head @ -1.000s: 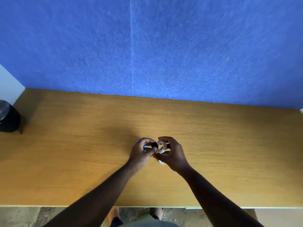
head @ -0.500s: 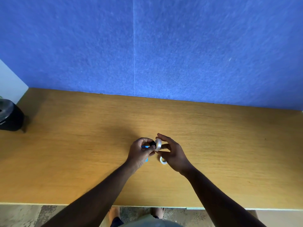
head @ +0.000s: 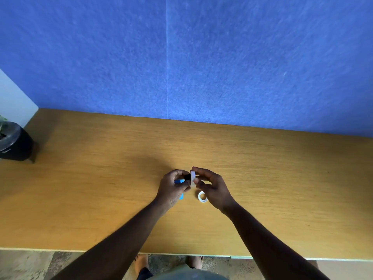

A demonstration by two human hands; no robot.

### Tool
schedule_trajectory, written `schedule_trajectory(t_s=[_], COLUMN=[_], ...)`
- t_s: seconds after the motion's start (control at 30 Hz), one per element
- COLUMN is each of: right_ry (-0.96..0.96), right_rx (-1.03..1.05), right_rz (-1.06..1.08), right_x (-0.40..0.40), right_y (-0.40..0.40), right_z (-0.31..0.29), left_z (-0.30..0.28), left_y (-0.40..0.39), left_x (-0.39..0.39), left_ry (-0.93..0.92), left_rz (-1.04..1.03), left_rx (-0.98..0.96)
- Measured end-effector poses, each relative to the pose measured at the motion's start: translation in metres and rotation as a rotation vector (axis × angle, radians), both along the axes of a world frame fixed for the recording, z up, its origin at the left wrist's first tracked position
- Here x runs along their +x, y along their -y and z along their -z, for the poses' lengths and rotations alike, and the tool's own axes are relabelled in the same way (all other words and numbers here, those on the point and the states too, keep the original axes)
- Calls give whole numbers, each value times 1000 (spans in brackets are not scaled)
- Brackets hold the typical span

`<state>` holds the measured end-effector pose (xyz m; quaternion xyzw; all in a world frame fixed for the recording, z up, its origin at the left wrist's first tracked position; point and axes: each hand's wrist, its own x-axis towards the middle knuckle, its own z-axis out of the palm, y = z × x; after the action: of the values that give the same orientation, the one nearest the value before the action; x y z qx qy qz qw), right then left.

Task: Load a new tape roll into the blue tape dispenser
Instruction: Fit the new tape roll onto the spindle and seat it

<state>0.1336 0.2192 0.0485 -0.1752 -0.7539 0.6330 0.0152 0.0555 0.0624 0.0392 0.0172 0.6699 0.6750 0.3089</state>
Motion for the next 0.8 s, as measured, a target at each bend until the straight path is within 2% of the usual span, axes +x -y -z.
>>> schedule_trajectory(t_s=[0.2, 0.8], right_ry=[21, 83], right_rx=[8, -14], right_rz=[3, 27], right_x=[0, 0], right_y=[0, 8], right_z=[0, -9], left_z=[1, 0], left_y=[6, 9], left_x=[-4, -5], left_ry=[-164, -313], left_rz=[50, 17], left_rx=[-137, -186])
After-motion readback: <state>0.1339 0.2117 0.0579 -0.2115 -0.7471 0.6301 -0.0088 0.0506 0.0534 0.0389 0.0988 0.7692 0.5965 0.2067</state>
